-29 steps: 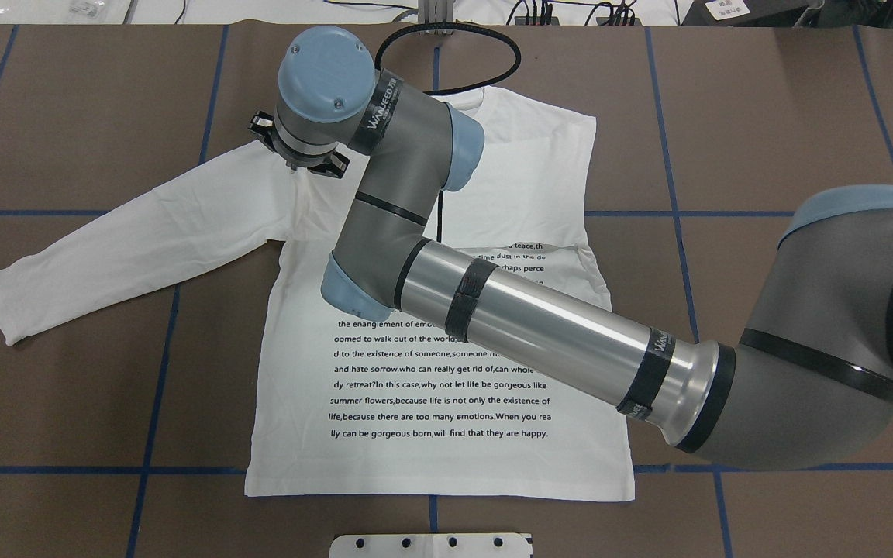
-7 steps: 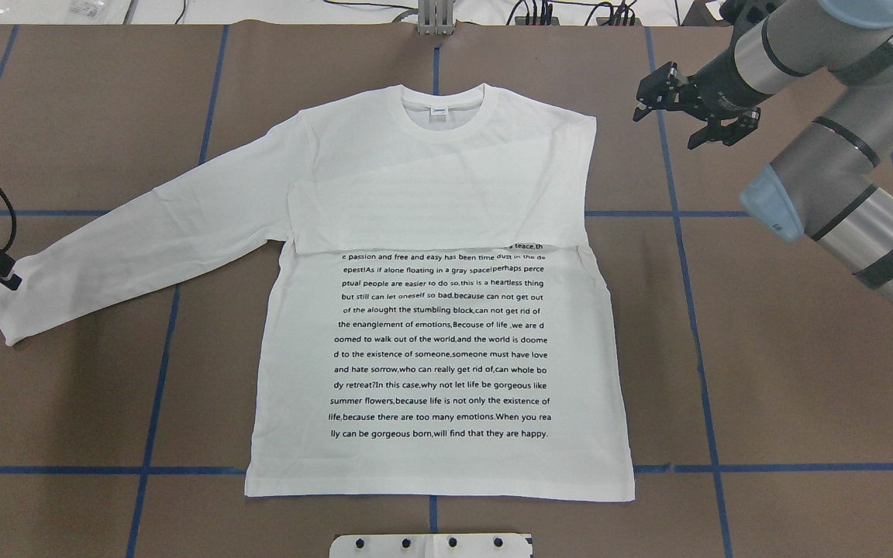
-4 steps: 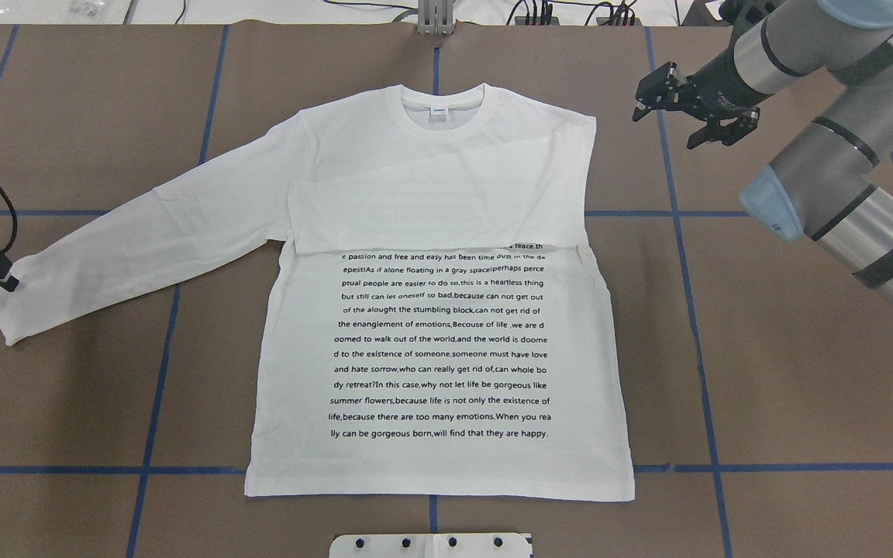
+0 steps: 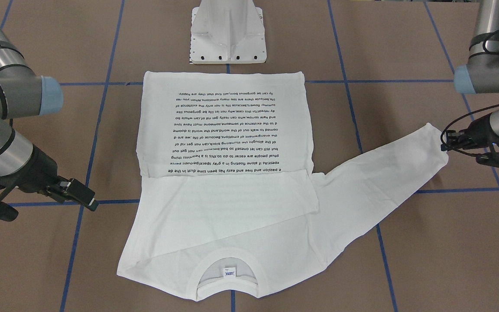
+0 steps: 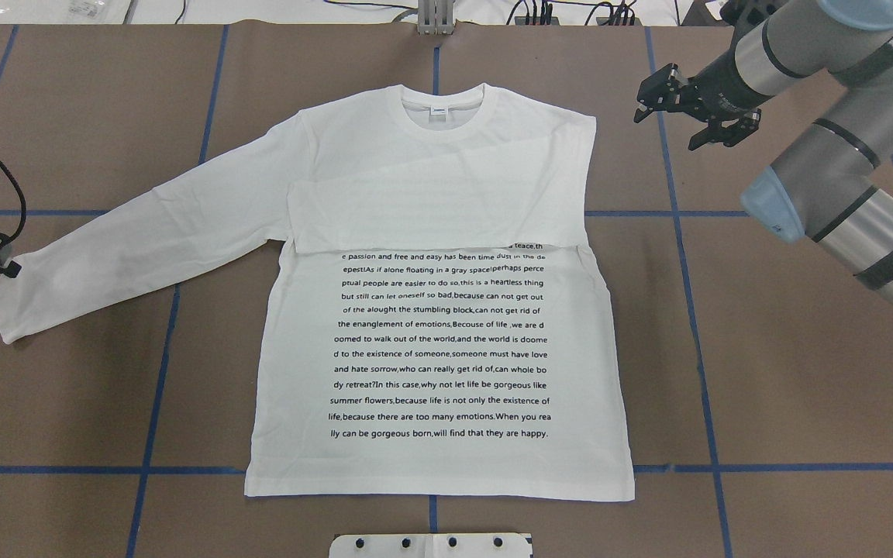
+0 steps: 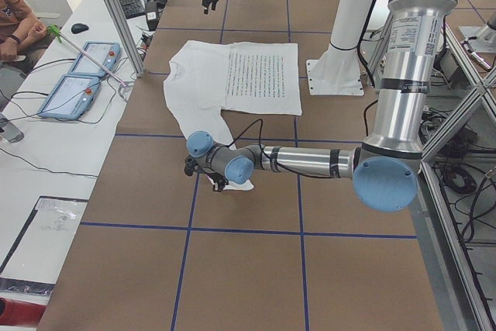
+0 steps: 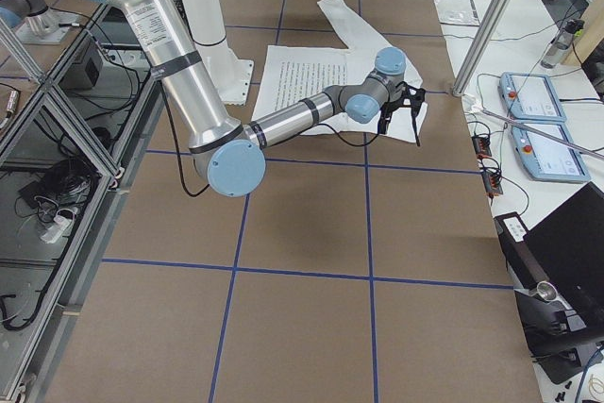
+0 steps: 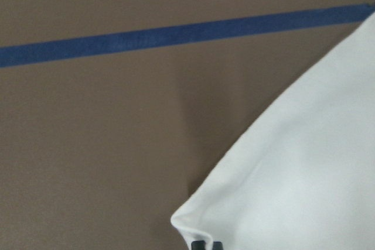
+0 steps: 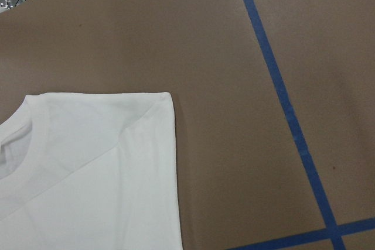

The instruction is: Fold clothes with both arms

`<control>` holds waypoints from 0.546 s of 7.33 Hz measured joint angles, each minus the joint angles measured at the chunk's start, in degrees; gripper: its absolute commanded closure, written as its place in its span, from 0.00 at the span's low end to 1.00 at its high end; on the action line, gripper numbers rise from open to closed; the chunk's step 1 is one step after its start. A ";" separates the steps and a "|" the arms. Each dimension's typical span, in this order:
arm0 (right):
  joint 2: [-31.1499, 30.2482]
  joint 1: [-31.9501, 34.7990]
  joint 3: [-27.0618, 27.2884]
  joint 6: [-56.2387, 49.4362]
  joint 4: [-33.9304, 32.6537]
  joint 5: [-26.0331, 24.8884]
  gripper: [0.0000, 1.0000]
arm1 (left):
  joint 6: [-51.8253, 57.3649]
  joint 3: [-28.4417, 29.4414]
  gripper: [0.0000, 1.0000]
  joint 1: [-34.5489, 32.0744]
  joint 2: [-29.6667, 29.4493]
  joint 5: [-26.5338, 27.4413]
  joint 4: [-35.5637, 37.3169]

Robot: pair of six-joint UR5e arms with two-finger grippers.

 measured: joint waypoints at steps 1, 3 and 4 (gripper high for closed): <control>-0.21 0.00 -0.10 0.00 0.02 -0.13 0.01 | -0.49 -1.24 1.00 -0.03 0.01 -0.94 0.33; -0.38 0.68 -0.05 -0.16 0.03 0.17 0.01 | -10.70 -5.89 1.00 0.14 -2.27 -3.45 0.24; -0.94 1.55 0.04 -1.25 0.03 0.38 0.01 | -18.07 -7.51 1.00 0.63 -5.60 -4.28 0.11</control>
